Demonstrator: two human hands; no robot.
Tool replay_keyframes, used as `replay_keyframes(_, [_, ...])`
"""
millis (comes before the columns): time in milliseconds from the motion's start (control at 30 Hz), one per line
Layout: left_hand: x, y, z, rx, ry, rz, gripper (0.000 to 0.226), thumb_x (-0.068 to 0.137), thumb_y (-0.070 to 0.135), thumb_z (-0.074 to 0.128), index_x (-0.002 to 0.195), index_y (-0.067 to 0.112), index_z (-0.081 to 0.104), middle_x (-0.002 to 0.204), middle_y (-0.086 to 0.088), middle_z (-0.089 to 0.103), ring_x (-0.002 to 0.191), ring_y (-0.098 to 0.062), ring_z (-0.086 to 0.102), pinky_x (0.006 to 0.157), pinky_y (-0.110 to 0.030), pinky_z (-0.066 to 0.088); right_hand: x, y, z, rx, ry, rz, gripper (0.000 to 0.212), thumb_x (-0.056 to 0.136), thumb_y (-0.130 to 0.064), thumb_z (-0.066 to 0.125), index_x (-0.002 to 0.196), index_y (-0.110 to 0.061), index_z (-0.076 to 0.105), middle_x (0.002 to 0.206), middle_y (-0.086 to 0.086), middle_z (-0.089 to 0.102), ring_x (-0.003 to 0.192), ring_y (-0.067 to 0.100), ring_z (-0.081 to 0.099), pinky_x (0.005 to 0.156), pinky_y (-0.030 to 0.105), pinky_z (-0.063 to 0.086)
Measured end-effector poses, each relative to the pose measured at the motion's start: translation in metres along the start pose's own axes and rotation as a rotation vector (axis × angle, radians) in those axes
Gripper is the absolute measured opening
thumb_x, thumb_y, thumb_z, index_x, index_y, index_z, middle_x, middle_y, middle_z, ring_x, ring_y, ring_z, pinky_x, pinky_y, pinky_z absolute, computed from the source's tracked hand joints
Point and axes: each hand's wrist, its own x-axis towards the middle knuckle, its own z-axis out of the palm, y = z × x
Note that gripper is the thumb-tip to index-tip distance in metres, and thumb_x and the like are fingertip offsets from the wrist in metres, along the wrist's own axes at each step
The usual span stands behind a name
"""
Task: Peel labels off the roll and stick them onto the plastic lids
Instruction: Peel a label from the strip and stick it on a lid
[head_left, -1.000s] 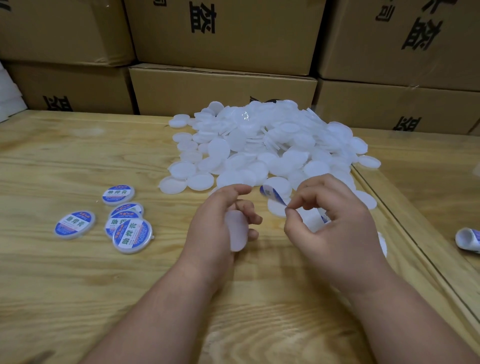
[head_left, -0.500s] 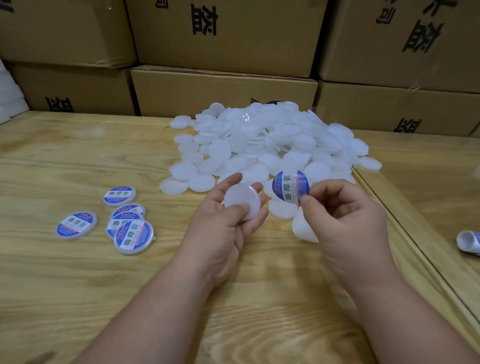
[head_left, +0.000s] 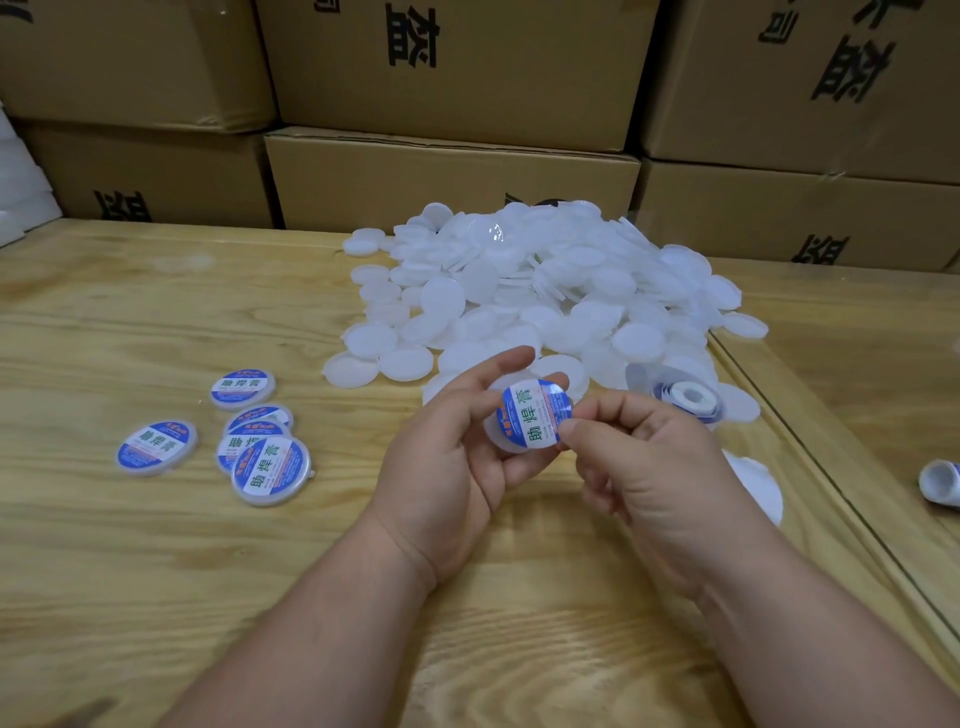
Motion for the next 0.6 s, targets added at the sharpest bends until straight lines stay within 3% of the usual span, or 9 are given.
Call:
replay_keyframes(100, [0.0004, -0.0016, -0.0004, 0.032, 0.004, 0.014, 0.034, 0.089, 0.005, 0.051, 0.120, 0.007, 0.064, 0.117, -0.024, 0.072, 0.102, -0.033, 0.074, 0.075, -0.036, 0.061, 0.0010, 0.0022, -0.0001, -0.025, 0.010, -0.003, 0.001, 0.071, -0.023, 0.075, 0.071, -0.024, 0.075, 0.057, 0.000, 0.052, 0.049, 0.013, 0.042, 0.045, 0.026, 0.036])
replay_keyframes(200, [0.0005, -0.0024, -0.0002, 0.055, 0.008, 0.020, 0.033, 0.085, 0.003, 0.054, 0.115, 0.008, 0.068, 0.116, -0.024, 0.072, 0.102, -0.032, 0.074, 0.075, -0.036, 0.062, 0.0019, 0.0045, -0.0010, -0.047, 0.020, 0.001, 0.004, 0.070, -0.024, 0.075, 0.073, -0.021, 0.074, 0.056, -0.002, 0.053, 0.048, 0.013, 0.042, 0.044, 0.026, 0.037])
replay_keyframes(300, [0.0006, -0.0032, -0.0002, 0.079, 0.014, 0.024, 0.031, 0.096, -0.001, 0.046, 0.110, 0.011, 0.072, 0.116, -0.024, 0.072, 0.102, -0.032, 0.074, 0.074, -0.035, 0.061, 0.0021, 0.0052, -0.0012, -0.063, 0.019, 0.001, 0.006, 0.070, -0.024, 0.075, 0.073, -0.020, 0.073, 0.056, -0.005, 0.055, 0.048, 0.012, 0.043, 0.044, 0.026, 0.037])
replay_keyframes(600, [-0.0011, -0.0031, 0.0027, 0.109, 0.029, 0.044, 0.030, 0.097, 0.007, 0.050, 0.099, 0.017, 0.079, 0.116, -0.022, 0.073, 0.103, -0.029, 0.074, 0.075, -0.034, 0.061, 0.0021, 0.0060, -0.0017, -0.077, 0.025, -0.003, 0.011, 0.071, -0.023, 0.076, 0.077, -0.016, 0.073, 0.056, -0.004, 0.055, 0.048, 0.013, 0.044, 0.045, 0.026, 0.038])
